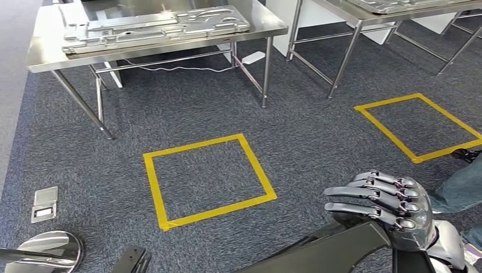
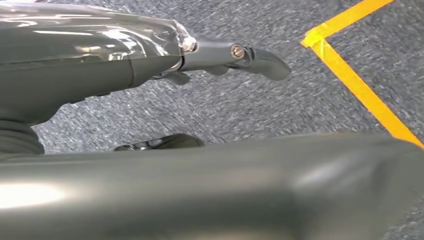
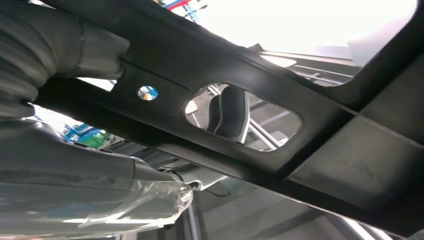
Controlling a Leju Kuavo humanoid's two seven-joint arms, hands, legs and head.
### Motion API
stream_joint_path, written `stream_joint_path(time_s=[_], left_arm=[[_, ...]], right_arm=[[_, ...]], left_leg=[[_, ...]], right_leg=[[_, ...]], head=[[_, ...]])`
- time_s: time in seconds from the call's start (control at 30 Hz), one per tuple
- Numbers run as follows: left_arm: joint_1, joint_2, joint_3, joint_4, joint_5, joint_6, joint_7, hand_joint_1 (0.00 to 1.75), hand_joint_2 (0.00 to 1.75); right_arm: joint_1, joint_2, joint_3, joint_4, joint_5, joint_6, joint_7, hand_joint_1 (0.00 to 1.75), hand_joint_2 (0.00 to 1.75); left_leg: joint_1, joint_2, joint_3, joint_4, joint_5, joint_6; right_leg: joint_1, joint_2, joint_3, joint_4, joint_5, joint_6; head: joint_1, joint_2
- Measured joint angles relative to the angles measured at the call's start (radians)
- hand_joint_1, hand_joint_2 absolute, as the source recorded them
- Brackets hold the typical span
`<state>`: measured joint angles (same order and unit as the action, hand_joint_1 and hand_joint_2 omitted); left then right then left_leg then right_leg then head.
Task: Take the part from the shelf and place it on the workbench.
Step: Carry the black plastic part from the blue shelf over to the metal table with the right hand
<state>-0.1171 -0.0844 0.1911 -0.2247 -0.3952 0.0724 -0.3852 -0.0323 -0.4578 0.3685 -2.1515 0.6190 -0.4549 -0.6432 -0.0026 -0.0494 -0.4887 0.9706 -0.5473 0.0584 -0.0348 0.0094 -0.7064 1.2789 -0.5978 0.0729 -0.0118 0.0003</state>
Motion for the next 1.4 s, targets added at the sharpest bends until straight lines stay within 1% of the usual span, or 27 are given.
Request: stream_joint_path(time_s=[0.03, 0.1, 0.13, 0.17, 0.23, 0.27, 0.33, 0.37, 0.4, 0.47, 0.53, 0.57, 0.6, 0.67, 0.7, 0.73, 0.8, 0.87, 0.9, 0.97, 1.0, 1.03, 1.13, 1.17, 1.23, 1.33, 1.4], left_arm=[[0.002, 0.000, 0.000, 0.000, -0.001, 0.000, 0.000, 0.00, 0.00], [0.002, 0.001, -0.001, 0.000, -0.003, 0.000, -0.002, 0.00, 0.00], [0.001, 0.002, -0.001, 0.000, -0.004, 0.001, -0.003, 0.00, 0.00], [0.000, 0.003, -0.001, 0.000, -0.005, 0.002, -0.003, 0.00, 0.00], [-0.003, 0.003, -0.001, 0.000, -0.007, 0.003, -0.005, 0.00, 0.00], [-0.004, 0.003, -0.001, 0.000, -0.008, 0.003, -0.005, 0.00, 0.00], [-0.009, 0.002, -0.001, 0.000, -0.009, 0.003, -0.006, 0.00, 0.00], [-0.011, 0.002, -0.001, 0.000, -0.009, 0.003, -0.007, 0.00, 0.00], [-0.011, 0.002, -0.002, 0.000, -0.009, 0.003, -0.007, 0.00, 0.00], [-0.005, 0.001, -0.002, 0.000, -0.009, 0.003, -0.007, 0.00, 0.00], [0.000, 0.001, -0.002, 0.000, -0.009, 0.003, -0.007, 0.00, 0.00], [0.001, 0.001, -0.002, 0.000, -0.009, 0.003, -0.007, 0.00, 0.00], [0.003, 0.000, -0.002, 0.000, -0.009, 0.003, -0.007, 0.00, 0.00], [0.010, 0.004, -0.002, 0.001, -0.009, 0.003, -0.007, 0.00, 0.00], [0.012, 0.006, -0.002, 0.001, -0.009, 0.003, -0.006, 0.00, 0.00], [0.011, 0.008, -0.002, 0.001, -0.009, 0.003, -0.006, 0.00, 0.00], [-0.004, 0.009, -0.002, 0.000, -0.009, 0.003, -0.007, 0.00, 0.00], [-0.021, 0.010, -0.002, -0.001, -0.009, 0.005, -0.009, 0.00, 0.00], [-0.023, 0.009, -0.002, -0.002, -0.009, 0.005, -0.010, 0.00, 0.00], [-0.019, 0.005, -0.002, -0.001, -0.009, 0.003, -0.010, 0.00, 0.00], [-0.015, 0.003, -0.002, -0.001, -0.009, 0.002, -0.010, 0.00, 0.00], [-0.011, 0.001, -0.003, -0.001, -0.009, 0.001, -0.010, 0.00, 0.00], [-0.006, -0.002, -0.003, -0.001, -0.009, 0.001, -0.011, 0.00, 0.00], [-0.005, -0.003, -0.003, 0.000, -0.008, 0.001, -0.011, 0.00, 0.00], [-0.002, -0.005, -0.003, 0.000, -0.009, 0.001, -0.011, 0.00, 0.00], [-0.003, -0.004, -0.003, 0.000, -0.009, 0.001, -0.012, 0.00, 0.00], [-0.006, -0.004, -0.003, 0.000, -0.009, 0.001, -0.013, 0.00, 0.00]], right_arm=[[0.000, 0.000, 0.000, 0.000, 0.000, 0.000, 0.000, 1.75, 1.75], [0.001, 0.001, 0.000, 0.001, 0.000, 0.001, 0.000, 1.75, 1.75], [0.001, 0.001, 0.000, 0.002, -0.001, 0.001, 0.000, 1.75, 1.75], [0.003, 0.001, 0.000, 0.003, -0.001, 0.002, 0.000, 1.75, 1.75], [0.007, 0.002, 0.000, 0.002, -0.001, 0.002, -0.001, 1.75, 1.75], [0.010, 0.002, -0.001, 0.000, -0.001, 0.002, -0.001, 1.75, 1.75], [0.011, 0.002, -0.001, -0.003, -0.001, 0.003, -0.001, 1.75, 1.75], [0.011, 0.001, -0.001, -0.004, -0.001, 0.003, -0.001, 1.75, 1.75], [0.011, 0.001, -0.001, -0.005, -0.001, 0.003, -0.001, 1.75, 1.75], [0.011, 0.001, -0.001, -0.005, -0.001, 0.002, -0.001, 1.75, 1.75], [0.011, 0.001, -0.001, -0.005, -0.001, 0.003, -0.001, 1.75, 1.75], [0.010, 0.001, -0.001, -0.005, -0.001, 0.003, -0.001, 1.75, 1.75], [0.011, 0.001, -0.001, -0.005, -0.001, 0.003, -0.001, 1.75, 1.75], [0.010, 0.002, -0.001, -0.002, -0.001, 0.003, -0.001, 1.75, 1.75], [0.010, 0.003, -0.001, -0.001, -0.001, 0.003, -0.001, 1.75, 1.75], [0.008, 0.004, -0.001, -0.001, -0.001, 0.003, -0.001, 1.75, 1.75], [0.006, 0.004, -0.002, -0.005, -0.001, 0.003, -0.001, 1.75, 1.75], [0.000, 0.004, -0.004, -0.010, -0.001, 0.002, -0.001, 1.75, 1.75], [-0.001, 0.004, -0.004, -0.011, -0.001, 0.002, -0.001, 1.75, 1.75], [-0.002, 0.004, -0.004, -0.011, -0.001, 0.002, -0.001, 1.75, 1.75], [-0.001, 0.004, -0.004, -0.010, -0.001, 0.002, -0.001, 1.75, 1.75], [-0.001, 0.004, -0.004, -0.010, -0.001, 0.002, -0.001, 1.75, 1.75], [-0.002, 0.004, -0.004, -0.009, 0.001, 0.002, -0.001, 1.75, 1.75], [-0.003, 0.004, -0.003, -0.008, 0.002, 0.002, -0.001, 1.75, 1.75], [-0.004, 0.004, -0.002, -0.006, 0.002, 0.002, -0.001, 1.75, 1.75], [-0.005, 0.005, -0.002, -0.007, 0.004, 0.001, -0.001, 1.75, 1.75], [-0.005, 0.006, -0.002, -0.007, 0.005, 0.000, -0.001, 1.75, 1.75]], left_leg=[[0.007, -0.001, 0.010, 0.003, -0.010, -0.009], [0.019, -0.004, 0.030, 0.016, -0.038, -0.034], [0.022, -0.006, 0.034, 0.025, -0.052, -0.046], [0.023, -0.008, 0.033, 0.033, -0.064, -0.054], [0.021, -0.009, 0.030, 0.042, -0.075, -0.061], [0.021, -0.008, 0.024, 0.057, -0.068, -0.063], [0.021, 0.009, -0.030, 0.155, -0.025, -0.070], [0.021, 0.021, -0.078, 0.227, -0.009, -0.074], [0.021, 0.032, -0.131, 0.293, -0.012, -0.076], [0.019, 0.040, -0.218, 0.357, -0.075, -0.074], [0.014, 0.041, -0.264, 0.328, -0.133, -0.059], [0.008, 0.041, -0.274, 0.284, -0.126, -0.044], [-0.002, 0.038, -0.279, 0.225, -0.067, -0.023], [-0.027, 0.023, -0.280, 0.136, 0.110, 0.011], [-0.038, 0.017, -0.279, 0.119, 0.171, 0.021], [-0.047, 0.012, -0.277, 0.122, 0.187, 0.025], [-0.052, 0.015, -0.258, 0.118, 0.155, 0.031], [-0.045, 0.015, -0.227, 0.098, 0.132, 0.036], [-0.040, 0.016, -0.212, 0.090, 0.122, 0.036], [-0.037, 0.016, -0.186, 0.085, 0.100, 0.034], [-0.036, 0.016, -0.173, 0.084, 0.088, 0.030], [-0.036, 0.015, -0.159, 0.084, 0.076, 0.028], [-0.036, 0.009, -0.121, 0.086, 0.047, 0.021], [-0.036, 0.007, -0.117, 0.087, 0.041, 0.019], [-0.037, 0.005, -0.122, 0.089, 0.038, 0.013], [-0.040, 0.010, -0.129, 0.101, 0.026, 0.001], [-0.031, 0.022, -0.162, 0.174, -0.012, -0.018]], right_leg=[[-0.004, 0.000, 0.006, -0.028, 0.028, 0.010], [-0.015, 0.004, 0.048, -0.141, 0.100, 0.037], [-0.017, 0.008, 0.064, -0.187, 0.110, 0.038], [-0.018, 0.013, 0.069, -0.209, 0.110, 0.030], [-0.018, 0.015, 0.069, -0.208, 0.083, -0.004], [-0.020, 0.014, 0.074, -0.204, 0.078, -0.015], [-0.019, 0.005, 0.103, -0.207, 0.057, -0.027], [-0.018, 0.000, 0.122, -0.213, 0.044, -0.030], [-0.016, -0.005, 0.144, -0.220, 0.032, -0.033], [-0.012, -0.009, 0.193, -0.238, 0.006, -0.037], [-0.004, -0.010, 0.253, -0.259, -0.021, -0.040], [0.001, -0.009, 0.286, -0.268, -0.035, -0.040], [0.004, -0.008, 0.316, -0.278, -0.051, -0.039], [0.006, -0.002, 0.363, -0.287, -0.084, -0.031], [0.002, 0.003, 0.375, -0.289, -0.097, -0.023], [-0.003, 0.008, 0.387, -0.294, -0.108, -0.013], [-0.010, 0.011, 0.411, -0.314, -0.126, 0.001], [-0.007, 0.006, 0.401, -0.270, -0.155, 0.003], [-0.005, 0.003, 0.364, -0.206, -0.175, 0.002], [0.000, 0.001, 0.248, -0.053, -0.198, 0.008], [0.001, 0.001, 0.195, -0.007, -0.186, 0.011], [0.003, 0.001, 0.158, 0.001, -0.151, 0.014], [0.010, 0.001, 0.130, -0.134, 0.017, 0.012], [0.013, 0.002, 0.132, -0.173, 0.047, 0.004], [0.018, 0.002, 0.136, -0.207, 0.049, -0.017], [0.009, -0.002, 0.153, -0.236, 0.037, -0.040], [0.001, -0.011, 0.167, -0.245, 0.033, -0.050]], head=[[0.000, 0.000], [0.001, 0.000], [0.003, 0.000], [0.004, 0.000], [0.003, 0.000], [0.001, 0.000], [-0.001, 0.000], [-0.002, 0.000], [-0.003, 0.000], [-0.003, 0.000], [-0.003, 0.000], [-0.003, 0.000], [-0.003, 0.000], [0.000, 0.000], [0.000, 0.000], [0.001, 0.000], [-0.002, 0.000], [-0.003, 0.000], [-0.002, 0.000], [-0.002, 0.000], [-0.002, 0.000], [-0.002, 0.000], [-0.002, 0.000], [-0.002, 0.000], [-0.002, 0.000], [-0.004, 0.000], [-0.008, 0.000]])
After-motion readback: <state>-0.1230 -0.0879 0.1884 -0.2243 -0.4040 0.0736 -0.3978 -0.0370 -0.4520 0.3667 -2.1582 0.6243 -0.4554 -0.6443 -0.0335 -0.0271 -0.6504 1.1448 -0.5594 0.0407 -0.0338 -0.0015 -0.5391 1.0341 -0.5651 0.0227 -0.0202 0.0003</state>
